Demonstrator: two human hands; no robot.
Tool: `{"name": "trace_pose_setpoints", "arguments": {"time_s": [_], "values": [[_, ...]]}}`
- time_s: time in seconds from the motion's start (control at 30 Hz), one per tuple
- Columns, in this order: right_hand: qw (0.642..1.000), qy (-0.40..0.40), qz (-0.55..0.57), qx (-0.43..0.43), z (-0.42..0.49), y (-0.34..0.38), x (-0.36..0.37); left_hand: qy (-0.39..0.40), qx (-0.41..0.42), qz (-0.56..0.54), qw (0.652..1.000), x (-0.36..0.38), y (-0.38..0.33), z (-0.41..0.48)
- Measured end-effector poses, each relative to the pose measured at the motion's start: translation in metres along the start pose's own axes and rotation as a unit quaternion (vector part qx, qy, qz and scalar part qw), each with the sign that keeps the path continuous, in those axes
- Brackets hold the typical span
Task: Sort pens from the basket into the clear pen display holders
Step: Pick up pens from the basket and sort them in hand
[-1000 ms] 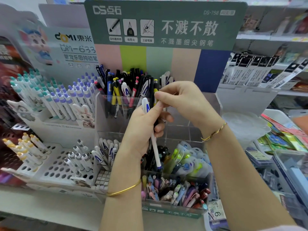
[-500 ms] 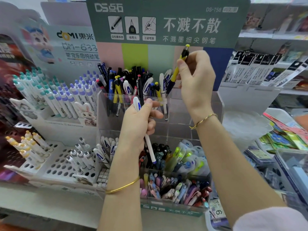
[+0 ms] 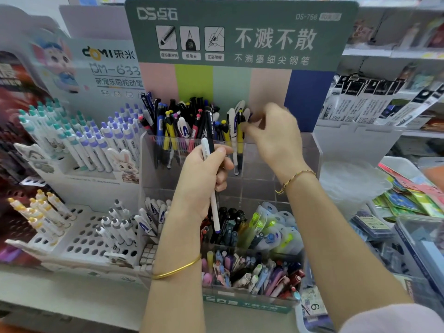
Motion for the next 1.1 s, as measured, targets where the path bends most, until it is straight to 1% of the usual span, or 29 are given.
{"name": "trace_pose_setpoints", "arguments": {"time_s": [0.07, 0.1, 0.13, 0.2, 0.23, 0.27, 0.3, 0.37, 0.43, 0.5, 0.57, 0.6, 0.77, 0.8, 0.87, 0.97, 1.03, 1.1], "values": [[0.992, -0.081, 0.086, -0.037, -0.011, 0.005, -0.012, 0.014, 0.004, 0.013, 1.0, 0.0, 0.0, 0.0], [0.988, -0.078, 0.123, -0.056, -0.015, 0.008, -0.017, 0.023, 0.004, 0.02, 1.0, 0.001, 0.001, 0.0], [0.985, -0.032, 0.155, -0.067, -0.019, 0.012, -0.02, 0.035, 0.003, 0.027, 0.999, 0.003, 0.001, 0.0], [0.967, 0.122, 0.211, -0.069, -0.027, 0.021, -0.019, 0.063, -0.006, 0.031, 0.997, 0.007, 0.002, -0.001], [0.957, 0.177, 0.219, -0.072, -0.03, 0.023, -0.017, 0.078, -0.011, 0.032, 0.996, 0.009, 0.002, -0.002], [0.952, 0.199, 0.217, -0.08, -0.03, 0.023, -0.015, 0.089, -0.014, 0.036, 0.995, 0.01, 0.003, -0.002], [0.952, 0.188, 0.225, -0.084, -0.029, 0.022, -0.014, 0.092, -0.017, 0.041, 0.995, 0.011, 0.003, -0.003], [0.949, 0.109, 0.288, -0.064, -0.02, 0.015, -0.013, 0.073, -0.026, 0.047, 0.996, 0.012, 0.001, -0.002], [0.935, -0.017, 0.352, -0.039, -0.013, 0.009, -0.018, 0.028, -0.043, 0.035, 0.998, 0.009, 0.002, -0.001], [0.92, -0.126, 0.369, -0.032, -0.007, 0.005, -0.023, -0.014, -0.055, 0.029, 0.998, 0.004, 0.002, 0.0], [0.916, -0.188, 0.351, -0.048, -0.005, 0.004, -0.026, -0.025, -0.063, 0.029, 0.997, 0.002, 0.001, -0.001], [0.92, -0.205, 0.33, -0.062, -0.005, 0.005, -0.026, -0.023, -0.066, 0.031, 0.997, 0.002, 0.001, -0.001], [0.933, -0.222, 0.249, -0.137, -0.006, 0.012, -0.024, -0.019, -0.055, 0.048, 0.997, 0.002, 0.001, 0.002], [0.94, -0.21, 0.227, -0.145, -0.005, 0.013, -0.023, -0.019, -0.055, 0.052, 0.997, 0.002, 0.001, 0.003], [0.96, -0.158, 0.181, -0.146, -0.004, 0.015, -0.018, -0.033, -0.063, 0.04, 0.997, 0.002, 0.001, 0.005], [0.981, -0.077, 0.136, -0.117, -0.005, 0.018, -0.008, -0.057, -0.075, -0.02, 0.995, 0.003, 0.0, 0.007], [0.994, -0.061, 0.044, -0.079, -0.005, 0.016, -0.002, -0.062, -0.073, -0.035, 0.995, 0.004, -0.001, 0.007], [0.997, -0.048, -0.046, -0.036, -0.004, 0.013, 0.0, -0.059, -0.069, -0.024, 0.996, 0.004, -0.002, 0.007]]}}
Point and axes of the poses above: each hand's wrist, its own z-axis towards the middle knuckle, its own x-axis out of the palm, y = z × x, the point moved 2 cm from there along z, towards the middle knuckle, and after that the axes turned 11 degrees about y, right-handed, at the moved point
